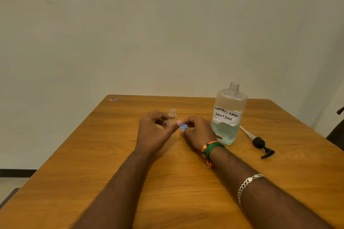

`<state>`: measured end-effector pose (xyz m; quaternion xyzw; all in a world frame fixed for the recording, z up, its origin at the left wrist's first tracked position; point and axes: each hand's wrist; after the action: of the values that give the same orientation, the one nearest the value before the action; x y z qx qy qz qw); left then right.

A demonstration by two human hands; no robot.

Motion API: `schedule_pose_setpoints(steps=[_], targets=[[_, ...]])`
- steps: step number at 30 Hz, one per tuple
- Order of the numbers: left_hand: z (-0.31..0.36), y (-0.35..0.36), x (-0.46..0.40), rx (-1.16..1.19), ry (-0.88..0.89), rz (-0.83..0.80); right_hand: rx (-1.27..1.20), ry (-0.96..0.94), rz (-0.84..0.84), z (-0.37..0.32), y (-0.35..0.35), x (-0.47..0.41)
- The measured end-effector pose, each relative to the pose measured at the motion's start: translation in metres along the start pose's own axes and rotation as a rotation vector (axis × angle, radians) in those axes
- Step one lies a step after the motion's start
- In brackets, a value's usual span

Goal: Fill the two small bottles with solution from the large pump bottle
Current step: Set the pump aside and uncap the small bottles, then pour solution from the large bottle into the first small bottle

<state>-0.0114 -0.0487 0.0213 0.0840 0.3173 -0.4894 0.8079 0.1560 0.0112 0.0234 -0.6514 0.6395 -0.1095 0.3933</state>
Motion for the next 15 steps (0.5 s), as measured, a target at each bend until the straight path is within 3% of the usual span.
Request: schedule_pose_setpoints(steps=[8,12,15], targets=[[-0.007,-0.004,-0.003,-0.094,-0.02,-0.001,0.133,0.019,0.015,0.002,0.019,-0.008],[-0.007,-0.004,-0.002,-0.081,-0.055,-0.015,0.07,0.037,0.001,-0.005,0.011,-0.006],[-0.007,-0.002,-0.001,-0.07,-0.059,-0.031,-0.044,-0.064,0.101,-0.016,-0.007,0.011]])
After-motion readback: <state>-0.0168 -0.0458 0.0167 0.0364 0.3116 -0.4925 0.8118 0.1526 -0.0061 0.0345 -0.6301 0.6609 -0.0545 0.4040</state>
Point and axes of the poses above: each hand's wrist, its own x-axis away from the middle knuckle, its own y-axis out of the palm, z = x × y, and after that the axes turned 3 degrees about z, right-handed
